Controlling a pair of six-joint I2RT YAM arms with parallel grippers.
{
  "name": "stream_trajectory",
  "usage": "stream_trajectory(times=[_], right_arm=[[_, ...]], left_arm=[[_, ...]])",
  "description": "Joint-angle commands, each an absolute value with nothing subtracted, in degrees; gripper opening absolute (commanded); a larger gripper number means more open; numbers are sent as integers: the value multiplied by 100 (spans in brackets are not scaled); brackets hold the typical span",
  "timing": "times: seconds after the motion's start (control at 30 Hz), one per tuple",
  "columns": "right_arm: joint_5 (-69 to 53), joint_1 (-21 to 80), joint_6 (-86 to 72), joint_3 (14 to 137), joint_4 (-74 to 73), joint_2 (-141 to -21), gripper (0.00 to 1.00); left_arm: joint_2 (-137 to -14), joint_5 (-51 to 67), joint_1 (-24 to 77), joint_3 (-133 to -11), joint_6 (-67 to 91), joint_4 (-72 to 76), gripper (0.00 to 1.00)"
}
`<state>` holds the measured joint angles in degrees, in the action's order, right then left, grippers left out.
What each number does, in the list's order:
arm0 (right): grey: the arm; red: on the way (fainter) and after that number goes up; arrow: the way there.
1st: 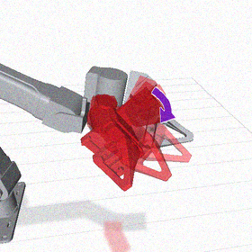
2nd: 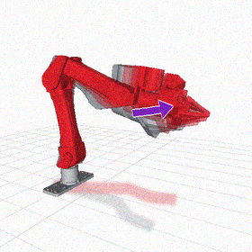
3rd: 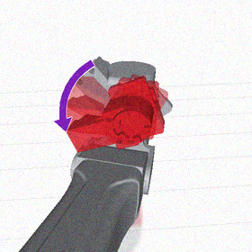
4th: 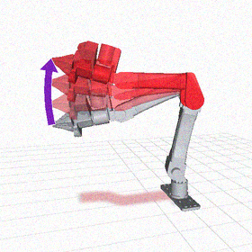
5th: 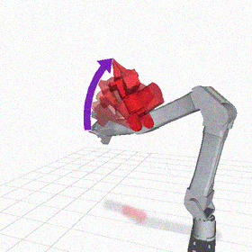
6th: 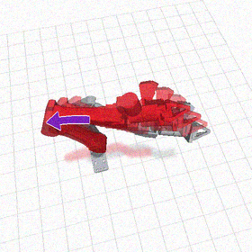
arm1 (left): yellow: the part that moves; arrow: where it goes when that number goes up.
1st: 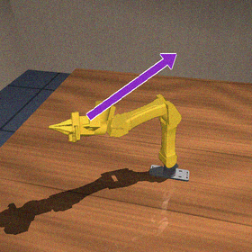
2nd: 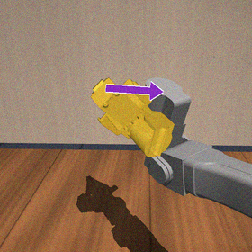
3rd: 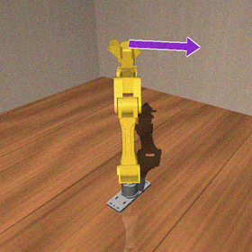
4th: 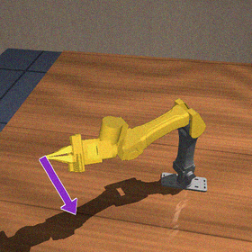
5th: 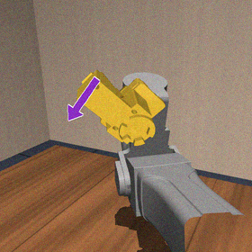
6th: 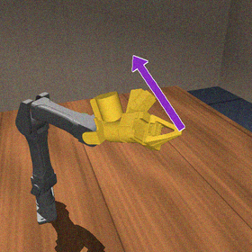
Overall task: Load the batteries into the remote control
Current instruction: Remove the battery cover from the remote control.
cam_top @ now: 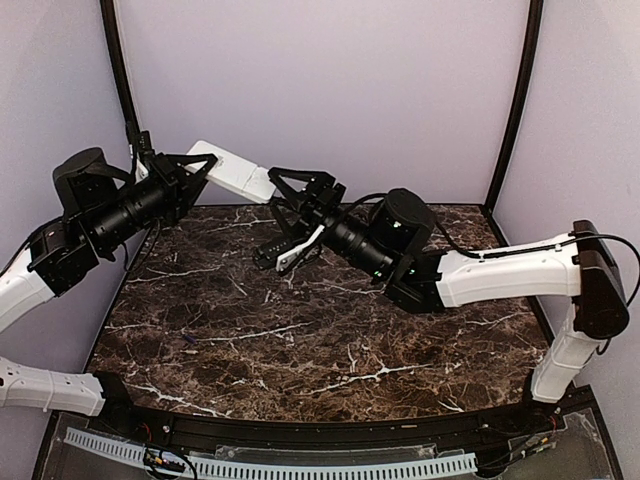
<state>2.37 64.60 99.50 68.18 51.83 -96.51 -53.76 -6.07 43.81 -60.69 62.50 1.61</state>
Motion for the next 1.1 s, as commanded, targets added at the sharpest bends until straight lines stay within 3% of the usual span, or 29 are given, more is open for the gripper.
stream_trajectory(times=[0.0, 0.07, 0.17, 0.27, 0.63, 1.07], right_arm=[[26, 6393, 10160, 7047, 5012, -9781, 64], [25, 6373, 10154, 7076, 4957, -9775, 59], [-176, 6380, 10112, 7073, 5048, -9765, 40], [-143, 6394, 10192, 7041, 5056, -9764, 28], [292, 6407, 10296, 6669, 4899, -9577, 2], [734, 6358, 10123, 6049, 4860, -9063, 0]], left_arm=[[-5344, -448, 4358, -6064, 6299, 387, 0], [-5335, -440, 4359, -6064, 6279, 379, 0], [-5333, -452, 4359, -6064, 6276, 370, 0], [-5327, -474, 4359, -6055, 6260, 369, 0], [-5145, -706, 4333, -6095, 6053, 225, 0], [-5035, -938, 4331, -6157, 5791, 38, 0]])
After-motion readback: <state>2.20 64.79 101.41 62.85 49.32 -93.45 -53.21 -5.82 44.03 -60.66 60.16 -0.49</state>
